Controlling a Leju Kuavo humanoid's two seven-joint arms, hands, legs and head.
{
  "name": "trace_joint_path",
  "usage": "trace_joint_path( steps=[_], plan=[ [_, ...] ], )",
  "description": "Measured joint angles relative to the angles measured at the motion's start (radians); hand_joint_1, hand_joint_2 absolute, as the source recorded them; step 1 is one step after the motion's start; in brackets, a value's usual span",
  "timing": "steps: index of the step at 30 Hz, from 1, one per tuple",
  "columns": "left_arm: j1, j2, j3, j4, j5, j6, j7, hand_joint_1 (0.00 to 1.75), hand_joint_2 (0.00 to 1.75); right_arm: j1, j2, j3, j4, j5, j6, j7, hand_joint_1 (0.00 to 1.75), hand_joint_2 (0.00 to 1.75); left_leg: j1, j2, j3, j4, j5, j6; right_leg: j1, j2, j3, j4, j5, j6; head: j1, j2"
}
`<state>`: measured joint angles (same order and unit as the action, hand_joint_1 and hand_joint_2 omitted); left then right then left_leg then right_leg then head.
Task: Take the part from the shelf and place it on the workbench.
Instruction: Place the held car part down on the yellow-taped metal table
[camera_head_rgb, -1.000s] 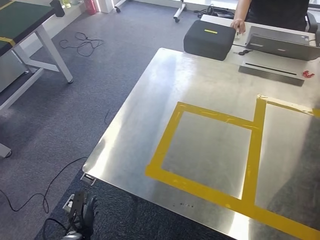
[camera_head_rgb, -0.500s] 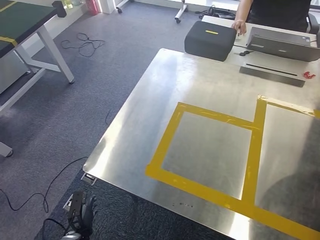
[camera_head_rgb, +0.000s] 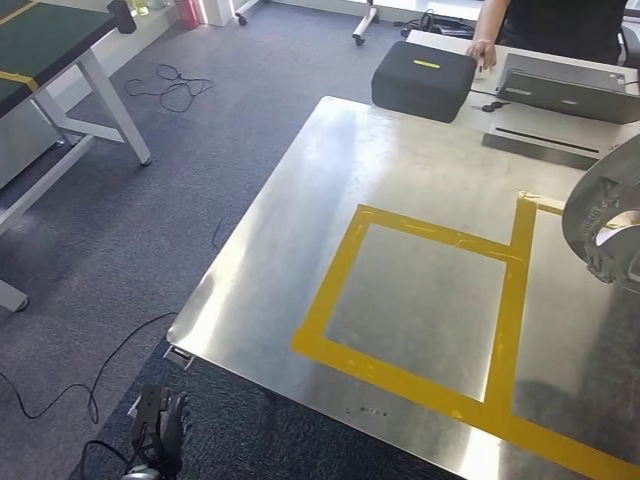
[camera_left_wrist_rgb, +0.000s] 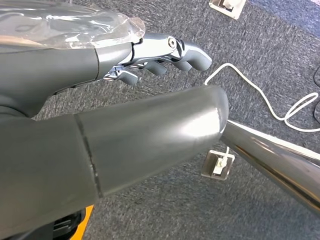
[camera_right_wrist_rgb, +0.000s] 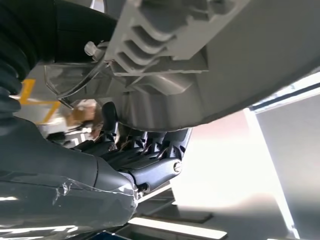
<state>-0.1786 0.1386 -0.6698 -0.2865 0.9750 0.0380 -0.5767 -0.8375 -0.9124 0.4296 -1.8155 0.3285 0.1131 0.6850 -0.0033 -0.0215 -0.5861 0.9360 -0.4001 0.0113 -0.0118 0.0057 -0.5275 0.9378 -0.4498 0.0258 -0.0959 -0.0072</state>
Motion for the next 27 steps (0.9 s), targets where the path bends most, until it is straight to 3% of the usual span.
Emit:
trace_joint_path(
  steps=[10, 15, 22, 27],
  plan=[
    [0.004, 0.001, 0.0, 0.0, 0.003, 0.004, 0.0, 0.0, 0.0, -0.057, 0.001, 0.088, -0.135, -0.077, -0.096, 0.001, 1.75, 1.75, 0.0, 0.0, 0.001, 0.0, 0.0, 0.0, -0.002, 0.0, 0.0, 0.0, 0.0, 0.0, 0.015, 0.0],
    [0.005, 0.002, 0.0, 0.0, 0.004, 0.004, 0.0, 0.0, 0.0, -0.066, 0.001, 0.108, -0.181, -0.1, -0.098, 0.003, 1.75, 1.75, 0.0, 0.0, 0.002, 0.0, 0.0, 0.0, -0.002, 0.001, 0.0, 0.0, 0.0, 0.0, 0.02, 0.0],
    [0.008, 0.003, 0.0, 0.0, 0.009, 0.004, -0.004, 0.0, 0.0, -0.041, -0.007, 0.107, -0.203, -0.095, 0.001, 0.003, 1.75, 1.75, 0.0, 0.001, 0.004, 0.0, 0.0, 0.0, -0.002, 0.001, 0.001, 0.0, 0.0, 0.0, 0.023, 0.0],
    [0.016, 0.004, 0.0, 0.0, 0.012, 0.004, -0.008, 0.0, 0.0, 0.098, -0.028, 0.025, -0.23, -0.067, 0.117, 0.004, 1.75, 1.75, 0.0, 0.001, 0.005, 0.001, 0.0, 0.0, -0.002, 0.001, 0.003, -0.001, 0.0, 0.001, 0.025, 0.0]
  ],
)
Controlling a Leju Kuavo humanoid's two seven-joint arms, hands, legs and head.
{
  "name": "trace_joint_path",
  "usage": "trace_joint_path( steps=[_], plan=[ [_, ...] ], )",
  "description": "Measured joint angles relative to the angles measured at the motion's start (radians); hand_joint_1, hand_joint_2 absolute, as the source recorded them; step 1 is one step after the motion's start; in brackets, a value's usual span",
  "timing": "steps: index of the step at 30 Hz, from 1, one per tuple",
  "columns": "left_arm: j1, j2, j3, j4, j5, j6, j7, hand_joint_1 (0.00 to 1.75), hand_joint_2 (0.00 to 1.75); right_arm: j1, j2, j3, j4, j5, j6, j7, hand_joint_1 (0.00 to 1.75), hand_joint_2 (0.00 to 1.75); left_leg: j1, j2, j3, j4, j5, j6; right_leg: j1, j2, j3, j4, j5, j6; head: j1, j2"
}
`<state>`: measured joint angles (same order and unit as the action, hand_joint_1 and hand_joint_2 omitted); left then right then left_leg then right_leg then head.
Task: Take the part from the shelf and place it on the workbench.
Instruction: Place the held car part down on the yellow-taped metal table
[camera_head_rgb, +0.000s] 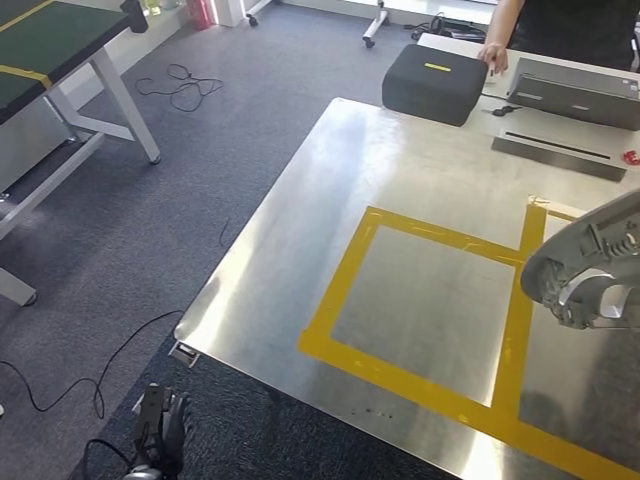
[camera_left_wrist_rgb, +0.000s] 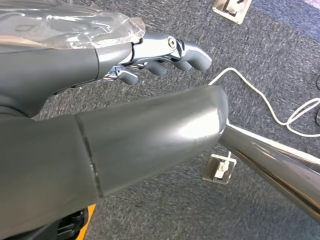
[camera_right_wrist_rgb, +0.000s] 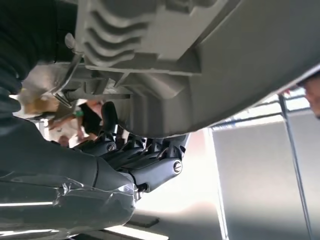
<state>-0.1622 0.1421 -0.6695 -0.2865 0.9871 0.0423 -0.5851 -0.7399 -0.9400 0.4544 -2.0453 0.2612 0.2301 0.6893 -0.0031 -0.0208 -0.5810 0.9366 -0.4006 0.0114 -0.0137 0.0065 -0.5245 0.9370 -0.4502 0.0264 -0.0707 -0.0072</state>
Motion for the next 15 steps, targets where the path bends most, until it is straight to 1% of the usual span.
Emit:
trace_joint_path(
  steps=[4, 12, 15],
  plan=[
    [0.007, 0.003, 0.0, 0.0, 0.005, 0.0, -0.002, 0.0, 0.0, 0.153, -0.005, -0.112, -0.035, 0.025, 0.062, 0.0, 1.75, 1.75, 0.0, 0.0, 0.0, 0.0, -0.001, 0.0, 0.0, 0.0, 0.0, 0.0, 0.0, 0.0, 0.002, 0.0],
    [0.014, 0.005, 0.0, 0.0, 0.015, 0.0, -0.005, 0.0, 0.0, 0.374, -0.005, -0.309, -0.107, 0.057, 0.104, 0.0, 1.75, 1.75, 0.0, 0.0, 0.002, 0.0, -0.001, 0.0, 0.0, 0.0, 0.002, 0.0, -0.001, 0.0, 0.003, 0.0],
    [0.02, 0.007, 0.0, 0.0, 0.021, 0.0, -0.007, 0.0, 0.0, 0.461, -0.004, -0.383, -0.135, 0.068, 0.102, 0.0, 1.75, 1.75, 0.0, 0.0, 0.002, -0.001, -0.001, -0.001, 0.0, 0.0, 0.002, 0.0, -0.002, 0.0, 0.004, 0.0]
  ],
)
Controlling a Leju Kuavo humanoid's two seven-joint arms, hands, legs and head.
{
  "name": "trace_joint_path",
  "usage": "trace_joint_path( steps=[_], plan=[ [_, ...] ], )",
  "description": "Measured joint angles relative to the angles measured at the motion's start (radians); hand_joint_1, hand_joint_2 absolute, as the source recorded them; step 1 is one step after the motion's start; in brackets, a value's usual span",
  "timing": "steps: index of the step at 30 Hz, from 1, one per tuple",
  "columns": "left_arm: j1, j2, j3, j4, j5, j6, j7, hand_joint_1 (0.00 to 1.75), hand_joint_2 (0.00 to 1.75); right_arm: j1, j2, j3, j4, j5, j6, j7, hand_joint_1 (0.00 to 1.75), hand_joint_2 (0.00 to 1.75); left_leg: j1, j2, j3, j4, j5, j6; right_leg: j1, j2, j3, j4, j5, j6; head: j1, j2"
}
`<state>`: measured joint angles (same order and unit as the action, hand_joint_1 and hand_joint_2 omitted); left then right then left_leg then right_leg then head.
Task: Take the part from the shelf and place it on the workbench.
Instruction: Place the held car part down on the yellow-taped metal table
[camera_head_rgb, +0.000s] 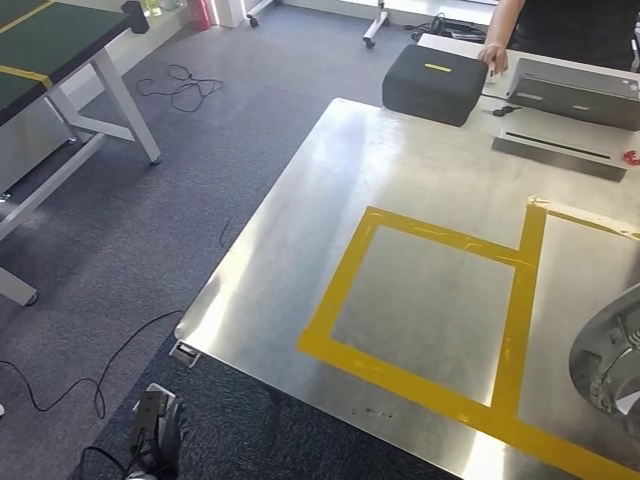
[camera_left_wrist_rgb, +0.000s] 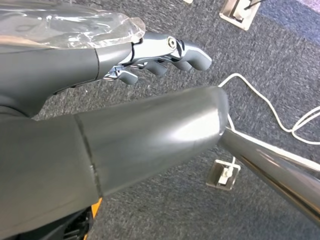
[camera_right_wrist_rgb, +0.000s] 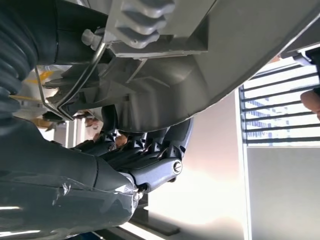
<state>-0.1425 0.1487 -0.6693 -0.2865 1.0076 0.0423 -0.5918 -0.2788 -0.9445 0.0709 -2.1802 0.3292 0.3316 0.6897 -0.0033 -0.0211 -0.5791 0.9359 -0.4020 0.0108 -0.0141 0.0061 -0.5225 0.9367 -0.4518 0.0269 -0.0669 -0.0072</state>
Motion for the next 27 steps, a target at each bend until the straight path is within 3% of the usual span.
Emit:
trace_joint_path(
  steps=[6, 13, 20, 27],
  plan=[
    [0.002, 0.002, 0.001, 0.0, 0.005, 0.0, -0.008, 0.0, 0.0, 0.134, 0.007, -0.131, -0.044, 0.045, -0.019, 0.0, 1.75, 1.75, 0.0, 0.0, 0.0, 0.0, 0.0, -0.001, 0.0, 0.0, 0.0, 0.0, 0.0, 0.0, 0.0, 0.0],
    [-0.001, 0.002, 0.001, 0.0, 0.002, -0.001, -0.009, 0.0, 0.0, 0.188, 0.013, -0.216, -0.064, 0.087, 0.006, 0.0, 1.75, 1.75, 0.0, 0.001, 0.001, 0.0, 0.0, -0.001, 0.0, 0.001, 0.0, 0.0, 0.0, 0.0, 0.0, 0.0],
    [-0.009, 0.0, 0.001, 0.0, -0.006, -0.001, -0.002, 0.0, 0.0, 0.193, 0.028, -0.242, -0.059, 0.161, 0.127, 0.001, 1.75, 1.75, 0.0, 0.001, 0.001, 0.0, 0.0, -0.001, 0.0, 0.001, 0.0, 0.0, 0.0, 0.0, 0.0, 0.0],
    [-0.019, -0.004, 0.001, 0.0, -0.013, -0.001, 0.008, 0.0, 0.0, 0.195, 0.036, -0.227, -0.021, 0.178, 0.153, 0.001, 1.75, 1.75, 0.0, 0.001, 0.001, 0.0, 0.0, -0.001, 0.0, 0.001, 0.0, 0.0, 0.0, 0.0, 0.001, 0.0]
  ],
)
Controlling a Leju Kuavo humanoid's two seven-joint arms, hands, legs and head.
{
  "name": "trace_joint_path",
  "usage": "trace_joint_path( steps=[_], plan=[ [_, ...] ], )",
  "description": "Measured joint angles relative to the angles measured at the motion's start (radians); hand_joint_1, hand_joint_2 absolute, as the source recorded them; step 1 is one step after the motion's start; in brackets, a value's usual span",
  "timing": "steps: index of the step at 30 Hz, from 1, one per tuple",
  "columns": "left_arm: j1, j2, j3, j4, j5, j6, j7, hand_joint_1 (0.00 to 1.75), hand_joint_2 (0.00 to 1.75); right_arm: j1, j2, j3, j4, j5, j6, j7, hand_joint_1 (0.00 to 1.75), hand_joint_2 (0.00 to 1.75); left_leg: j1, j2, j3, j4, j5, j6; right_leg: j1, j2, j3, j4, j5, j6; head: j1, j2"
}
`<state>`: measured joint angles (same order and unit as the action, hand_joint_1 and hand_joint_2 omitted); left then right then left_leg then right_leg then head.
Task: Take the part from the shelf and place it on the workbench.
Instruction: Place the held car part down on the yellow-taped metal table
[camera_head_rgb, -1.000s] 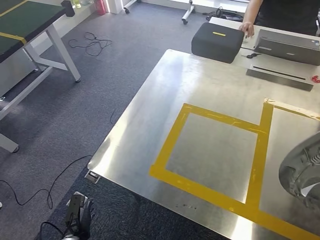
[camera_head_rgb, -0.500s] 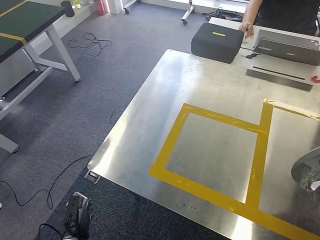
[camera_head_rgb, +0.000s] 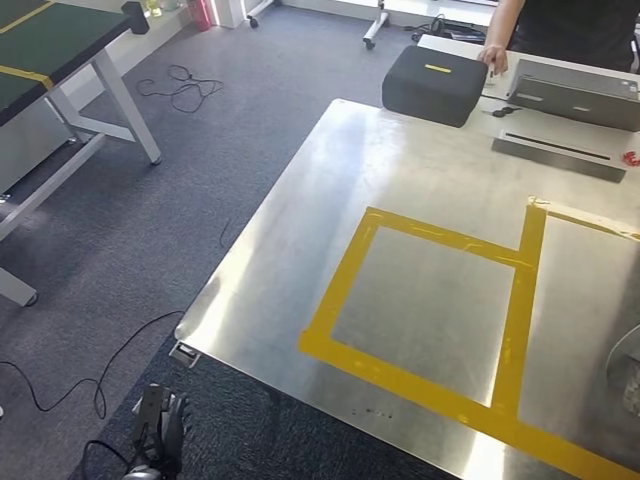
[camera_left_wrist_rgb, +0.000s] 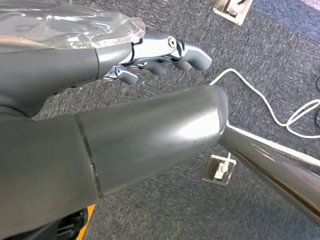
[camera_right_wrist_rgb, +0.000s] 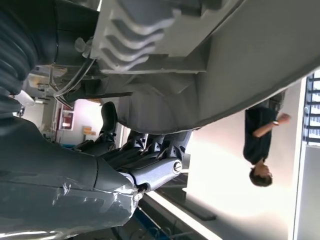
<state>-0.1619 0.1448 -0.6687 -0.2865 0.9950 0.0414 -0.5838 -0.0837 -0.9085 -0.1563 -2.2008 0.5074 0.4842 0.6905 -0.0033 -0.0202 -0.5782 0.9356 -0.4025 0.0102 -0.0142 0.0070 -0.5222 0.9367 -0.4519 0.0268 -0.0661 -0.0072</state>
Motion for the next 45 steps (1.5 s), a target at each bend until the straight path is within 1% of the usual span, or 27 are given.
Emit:
trace_joint_path(
  steps=[6, 9, 13, 16, 21, 25, 28, 34, 39, 45],
  plan=[
    [-0.002, -0.001, 0.0, 0.0, 0.004, 0.0, 0.001, 0.0, 0.0, 0.012, 0.001, 0.024, 0.021, 0.005, -0.022, 0.0, 1.75, 1.75, 0.0, 0.0, 0.0, 0.0, 0.0, 0.0, 0.0, 0.0, 0.0, 0.0, 0.0, 0.0, 0.001, 0.0],
    [-0.001, -0.001, 0.0, 0.0, 0.006, 0.0, 0.0, 0.0, 0.0, 0.013, 0.001, 0.025, 0.016, 0.002, -0.004, 0.0, 1.75, 1.75, 0.0, 0.0, 0.0, 0.0, 0.0, 0.0, 0.0, 0.0, 0.0, 0.0, 0.0, 0.0, 0.001, 0.0],
    [-0.001, -0.001, 0.0, 0.0, 0.003, 0.0, 0.0, 0.0, 1.75, -0.002, 0.002, 0.037, 0.005, -0.005, 0.031, 0.0, 0.0, 1.75, 0.0, 0.0, 0.0, 0.0, 0.0, 0.0, 0.0, 0.0, 0.0, 0.0, 0.0, 0.0, 0.001, 0.0],
    [-0.003, -0.001, 0.0, 0.0, -0.007, 0.0, 0.006, 0.0, 1.75, -0.042, 0.007, 0.082, 0.006, -0.012, 0.044, -0.001, 0.0, 1.75, 0.0, 0.0, 0.0, 0.0, 0.0, 0.0, 0.0, 0.0, 0.001, 0.0, 0.0, 0.0, 0.001, 0.0],
    [-0.018, -0.006, 0.0, -0.002, -0.031, 0.001, 0.019, 0.0, 1.75, -0.106, 0.032, 0.215, 0.029, 0.008, 0.039, -0.001, 0.0, 1.75, 0.0, 0.0, 0.0, 0.0, 0.0, 0.0, 0.001, 0.0, 0.002, 0.0, 0.0, 0.0, 0.002, 0.0],
    [-0.026, -0.009, 0.0, -0.005, -0.035, 0.002, 0.021, 0.0, 0.0, -0.136, 0.047, 0.29, 0.044, 0.012, 0.026, -0.001, 0.0, 1.75, 0.0, 0.0, 0.002, 0.0, 0.0, 0.0, 0.001, 0.0, 0.004, 0.0, 0.0, 0.0, 0.002, 0.0],
    [-0.028, -0.01, 0.0, -0.006, -0.039, 0.002, 0.023, 0.0, 0.0, -0.162, 0.053, 0.332, 0.053, 0.0, 0.021, -0.001, 0.0, 1.75, 0.0, 0.0, 0.002, 0.0, 0.0, 0.0, 0.001, 0.0, 0.004, 0.0, 0.0, 0.0, 0.002, 0.0],
    [-0.034, -0.013, 0.0, -0.006, -0.043, 0.002, 0.034, 0.0, 0.0, -0.229, 0.068, 0.443, 0.073, -0.032, -0.041, -0.001, 0.0, 1.75, 0.0, 0.0, 0.004, 0.0, 0.0, 0.0, 0.001, -0.001, 0.006, 0.0, 0.0, 0.0, 0.002, 0.0],
    [-0.033, -0.013, 0.0, -0.006, -0.041, 0.002, 0.034, 0.0, 0.0, -0.271, 0.074, 0.507, 0.076, -0.066, -0.081, -0.001, 0.0, 1.75, 0.0, -0.001, 0.004, 0.0, 0.0, 0.0, 0.001, -0.001, 0.007, 0.0, 0.0, 0.0, 0.002, 0.0],
    [-0.033, -0.013, 0.0, -0.006, -0.045, 0.001, 0.035, 0.0, 0.0, -0.297, 0.074, 0.557, 0.093, -0.082, -0.191, -0.015, 0.0, 1.75, 0.0, -0.001, 0.004, 0.0, 0.0, 0.0, 0.001, -0.001, 0.006, 0.0, 0.0, 0.0, 0.002, 0.0]
  ],
)
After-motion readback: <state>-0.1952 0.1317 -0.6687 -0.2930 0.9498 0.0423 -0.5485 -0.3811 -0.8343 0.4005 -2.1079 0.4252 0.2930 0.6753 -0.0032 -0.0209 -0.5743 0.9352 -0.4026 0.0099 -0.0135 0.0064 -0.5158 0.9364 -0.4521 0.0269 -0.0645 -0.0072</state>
